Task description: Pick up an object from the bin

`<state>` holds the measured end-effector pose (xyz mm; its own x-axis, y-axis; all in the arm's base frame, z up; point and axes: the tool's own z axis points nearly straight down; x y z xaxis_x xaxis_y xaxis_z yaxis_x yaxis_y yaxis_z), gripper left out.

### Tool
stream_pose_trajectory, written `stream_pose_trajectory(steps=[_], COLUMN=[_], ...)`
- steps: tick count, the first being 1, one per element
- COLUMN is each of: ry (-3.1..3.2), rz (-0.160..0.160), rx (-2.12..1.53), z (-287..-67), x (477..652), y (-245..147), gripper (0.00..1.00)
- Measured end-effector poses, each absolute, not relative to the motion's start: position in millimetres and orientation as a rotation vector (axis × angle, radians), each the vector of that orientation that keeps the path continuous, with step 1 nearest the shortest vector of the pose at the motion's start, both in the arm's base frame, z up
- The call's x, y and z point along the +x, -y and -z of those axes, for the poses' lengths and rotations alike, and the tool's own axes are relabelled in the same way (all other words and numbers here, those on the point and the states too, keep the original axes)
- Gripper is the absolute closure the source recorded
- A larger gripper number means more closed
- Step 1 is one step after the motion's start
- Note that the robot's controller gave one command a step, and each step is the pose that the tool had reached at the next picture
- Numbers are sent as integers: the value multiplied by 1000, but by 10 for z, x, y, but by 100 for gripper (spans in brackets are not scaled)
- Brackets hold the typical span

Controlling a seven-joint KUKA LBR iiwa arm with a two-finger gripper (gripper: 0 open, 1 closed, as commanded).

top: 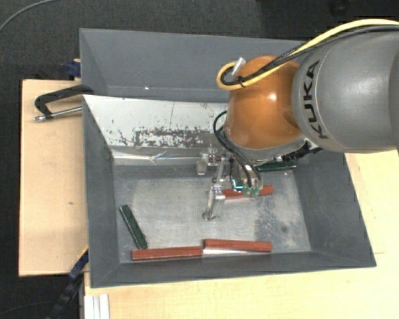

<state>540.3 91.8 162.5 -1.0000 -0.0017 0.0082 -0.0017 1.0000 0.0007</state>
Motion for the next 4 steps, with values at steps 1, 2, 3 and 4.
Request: stream_pose_trajectory(steps=[1, 2, 3, 4], ry=[3134, 3146, 3145, 3157], rz=[-5, 4, 3, 2], rx=[-141, -112, -116, -88], z=[-1178, -682, -708, -2042], x=[5175, 5681, 5669, 5945], y=[442, 210, 223, 92], gripper=[0, 0, 100, 100])
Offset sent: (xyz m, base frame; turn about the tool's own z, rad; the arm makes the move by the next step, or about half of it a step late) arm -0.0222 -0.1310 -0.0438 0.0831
